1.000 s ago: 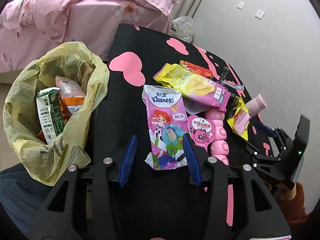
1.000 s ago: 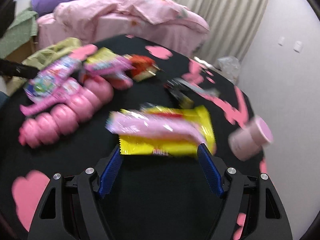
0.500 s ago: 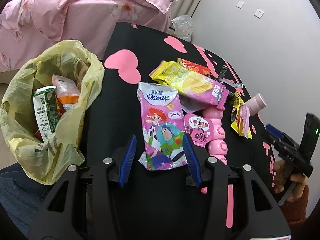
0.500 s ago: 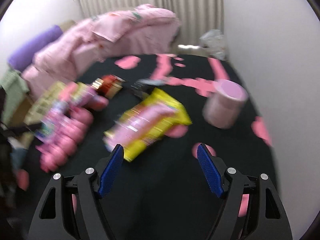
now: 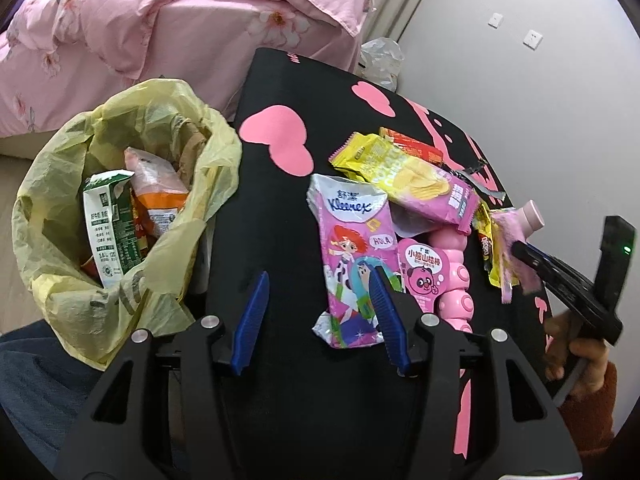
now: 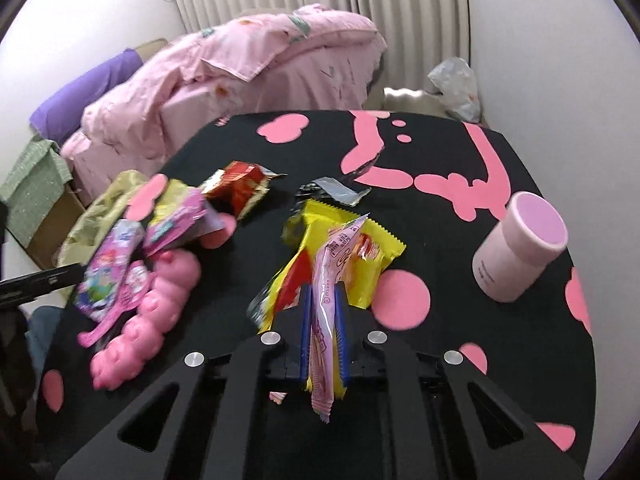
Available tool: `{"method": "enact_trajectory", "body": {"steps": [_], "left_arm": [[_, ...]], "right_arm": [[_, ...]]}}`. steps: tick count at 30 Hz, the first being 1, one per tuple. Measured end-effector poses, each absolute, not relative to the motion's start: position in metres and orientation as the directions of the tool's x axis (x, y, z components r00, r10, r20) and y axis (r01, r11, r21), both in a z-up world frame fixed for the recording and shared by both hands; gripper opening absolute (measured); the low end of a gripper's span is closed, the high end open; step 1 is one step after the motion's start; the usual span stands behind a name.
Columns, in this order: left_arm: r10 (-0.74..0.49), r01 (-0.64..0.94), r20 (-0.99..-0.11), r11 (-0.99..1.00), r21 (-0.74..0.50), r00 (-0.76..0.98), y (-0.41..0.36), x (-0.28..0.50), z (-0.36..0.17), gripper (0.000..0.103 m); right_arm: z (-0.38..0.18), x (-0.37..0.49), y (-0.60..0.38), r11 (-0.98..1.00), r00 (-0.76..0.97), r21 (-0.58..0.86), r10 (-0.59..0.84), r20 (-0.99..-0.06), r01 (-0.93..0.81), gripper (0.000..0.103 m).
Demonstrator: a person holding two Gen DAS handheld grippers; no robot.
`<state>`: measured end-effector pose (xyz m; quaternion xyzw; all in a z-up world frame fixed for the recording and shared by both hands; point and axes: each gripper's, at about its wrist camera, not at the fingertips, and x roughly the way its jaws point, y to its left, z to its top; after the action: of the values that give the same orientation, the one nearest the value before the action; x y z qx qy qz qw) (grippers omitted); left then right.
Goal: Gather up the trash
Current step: 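Lift the Kleenex pack with the left tool while the right tool grasps a pink candy stick, then carry the Kleenex pack to the trash bag while the right tool carries the candy stick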
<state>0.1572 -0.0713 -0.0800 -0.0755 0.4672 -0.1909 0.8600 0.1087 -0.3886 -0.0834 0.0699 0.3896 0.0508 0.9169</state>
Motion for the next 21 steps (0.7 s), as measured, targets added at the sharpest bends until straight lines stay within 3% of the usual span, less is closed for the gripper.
{"method": "enact_trajectory", "body": {"steps": [4,17,19,21], "left_arm": [[-0.414,0.298,-0.778,0.906,-0.302,0.472,-0.083,0.167,-0.076,0.052],[-0.302,0.321,-0.853,0.932,-0.170,0.426,-0.142,0.224,-0.084,0.055],[-0.284,0.333,-0.848,0.933,-0.136,0.449,-0.144,0.222,-0.086,0.049],[-0.288,0.343,-0.843,0.930,-0.132,0.454,-0.142,0.217,-0.086,0.037]], "right_arm": [[-0.079,0.090,-0.391,0.985,0.712,0.167,0.140,-0.689,-0.033,0.012],[-0.084,0.073,-0.387,0.983,0.723,0.172,0.165,-0.671,-0.065,0.012],[-0.086,0.072,-0.386,0.983,0.720,0.173,0.169,-0.673,-0.069,0.012],[-0.087,0.071,-0.385,0.983,0.719,0.171,0.170,-0.674,-0.072,0.012]]}}
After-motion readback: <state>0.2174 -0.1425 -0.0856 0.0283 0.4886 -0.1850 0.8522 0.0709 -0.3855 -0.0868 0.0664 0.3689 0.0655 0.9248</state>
